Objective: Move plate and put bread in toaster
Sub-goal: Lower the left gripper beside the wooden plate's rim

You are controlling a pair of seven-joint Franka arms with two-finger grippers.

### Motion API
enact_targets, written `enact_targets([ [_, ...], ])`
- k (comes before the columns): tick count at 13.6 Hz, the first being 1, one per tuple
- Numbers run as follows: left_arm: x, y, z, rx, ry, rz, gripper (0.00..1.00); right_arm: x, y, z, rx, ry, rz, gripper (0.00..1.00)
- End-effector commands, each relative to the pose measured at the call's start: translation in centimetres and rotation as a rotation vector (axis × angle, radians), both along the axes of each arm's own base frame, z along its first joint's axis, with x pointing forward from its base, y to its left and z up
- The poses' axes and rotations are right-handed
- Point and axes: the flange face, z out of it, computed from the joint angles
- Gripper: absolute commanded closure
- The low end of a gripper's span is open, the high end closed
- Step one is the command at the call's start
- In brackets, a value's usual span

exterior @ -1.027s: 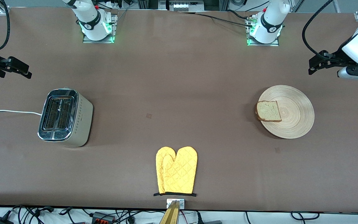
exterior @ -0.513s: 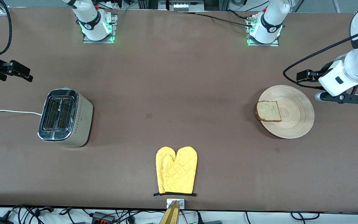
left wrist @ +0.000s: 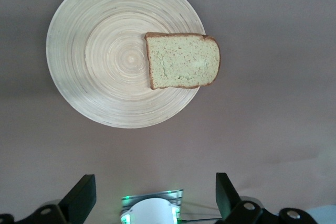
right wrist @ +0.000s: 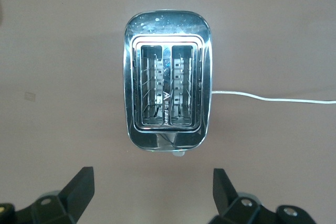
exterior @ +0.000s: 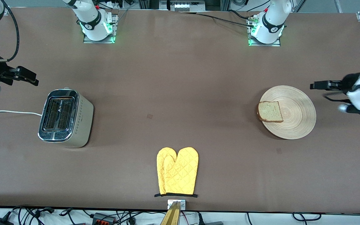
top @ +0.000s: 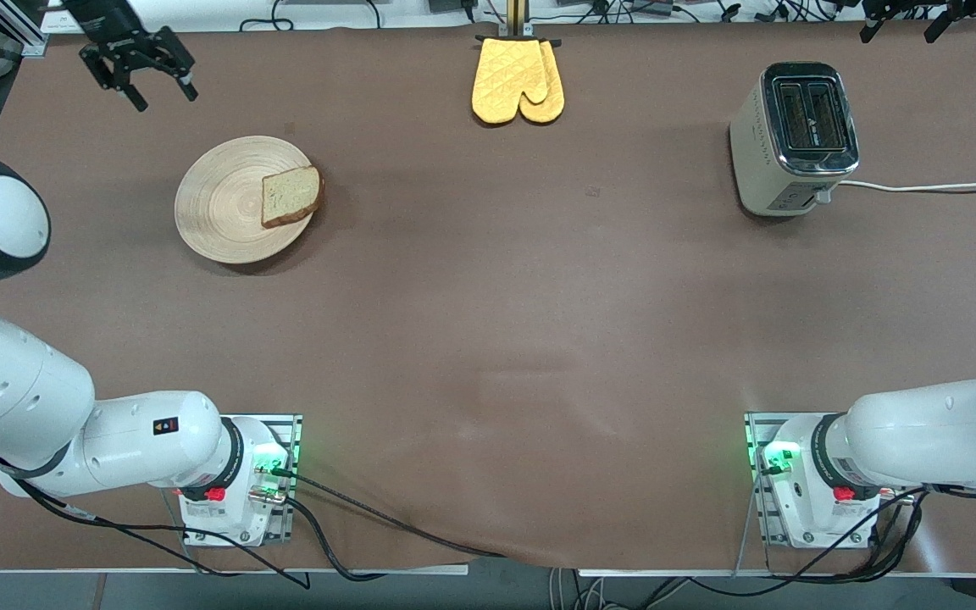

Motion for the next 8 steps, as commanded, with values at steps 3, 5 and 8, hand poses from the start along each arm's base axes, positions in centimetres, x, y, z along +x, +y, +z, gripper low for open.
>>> enact_targets([
  [3,0.0,14.2,-11.1,-0.293,-0.058,0.044,0.00,0.8,2.2,-0.9,-0.007,-0.008,0.041,0.00],
  [5,-0.9,19.3,-16.3,-0.381,-0.131,0.048,0.00,0.9,2.3,-1.1,-0.005,-0.004,0.043,0.00],
  [8,-2.3,23.6,-23.3,-0.541,-0.272,0.042,0.00,0.8,2.6,-1.4,-0.004,0.004,0.047,0.00],
])
